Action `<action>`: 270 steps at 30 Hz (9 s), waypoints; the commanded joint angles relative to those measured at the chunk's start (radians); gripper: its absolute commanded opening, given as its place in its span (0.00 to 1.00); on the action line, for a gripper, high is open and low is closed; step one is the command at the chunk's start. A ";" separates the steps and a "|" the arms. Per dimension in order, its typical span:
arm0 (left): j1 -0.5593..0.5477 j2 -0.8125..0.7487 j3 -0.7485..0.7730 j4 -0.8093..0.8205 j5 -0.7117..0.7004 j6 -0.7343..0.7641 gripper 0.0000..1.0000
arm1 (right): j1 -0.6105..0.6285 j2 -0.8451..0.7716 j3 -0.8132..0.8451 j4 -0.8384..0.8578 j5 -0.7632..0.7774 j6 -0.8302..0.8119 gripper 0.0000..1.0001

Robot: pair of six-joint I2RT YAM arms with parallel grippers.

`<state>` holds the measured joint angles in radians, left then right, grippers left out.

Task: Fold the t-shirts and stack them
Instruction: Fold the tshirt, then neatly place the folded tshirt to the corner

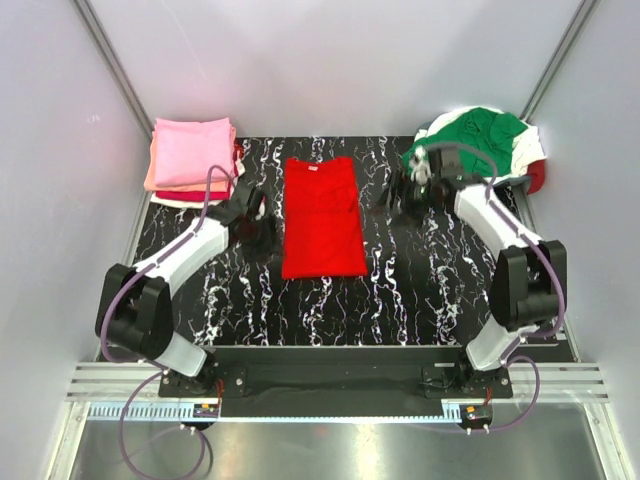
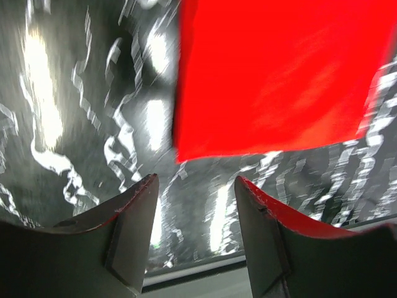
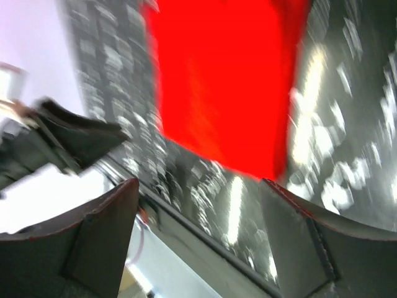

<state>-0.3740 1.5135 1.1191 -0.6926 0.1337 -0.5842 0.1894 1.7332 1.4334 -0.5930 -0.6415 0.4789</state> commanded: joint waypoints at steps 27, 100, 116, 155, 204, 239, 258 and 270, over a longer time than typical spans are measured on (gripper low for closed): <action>-0.003 0.059 -0.315 0.398 0.057 -0.174 0.59 | 0.160 0.200 -0.214 0.052 0.149 -0.019 0.50; -0.283 -0.510 -0.169 -0.171 -0.105 -0.323 0.00 | 0.291 -0.539 -0.501 -0.109 0.181 0.262 0.00; -0.036 0.069 0.336 -0.203 0.058 -0.023 0.00 | 0.157 -0.061 -0.024 -0.140 0.167 0.124 0.00; 0.175 0.500 0.893 -0.144 0.199 0.043 0.73 | 0.024 0.358 0.596 -0.043 0.002 0.069 0.85; 0.149 -0.032 0.119 0.045 0.130 0.050 0.67 | 0.262 0.448 0.354 0.007 -0.017 0.194 0.65; 0.024 0.378 -0.005 0.650 0.193 -0.149 0.65 | 0.269 0.209 0.318 -0.355 0.017 -0.092 0.79; -0.043 0.568 0.142 0.648 0.165 -0.132 0.00 | 0.249 -0.140 -0.350 0.008 -0.096 -0.050 0.80; 0.113 0.395 0.383 0.331 0.129 0.127 0.00 | 0.252 -0.529 -0.876 0.550 -0.023 0.133 0.81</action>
<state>-0.3084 1.9770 1.4101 -0.2966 0.2996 -0.5720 0.4442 1.2797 0.5598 -0.2436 -0.6819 0.5713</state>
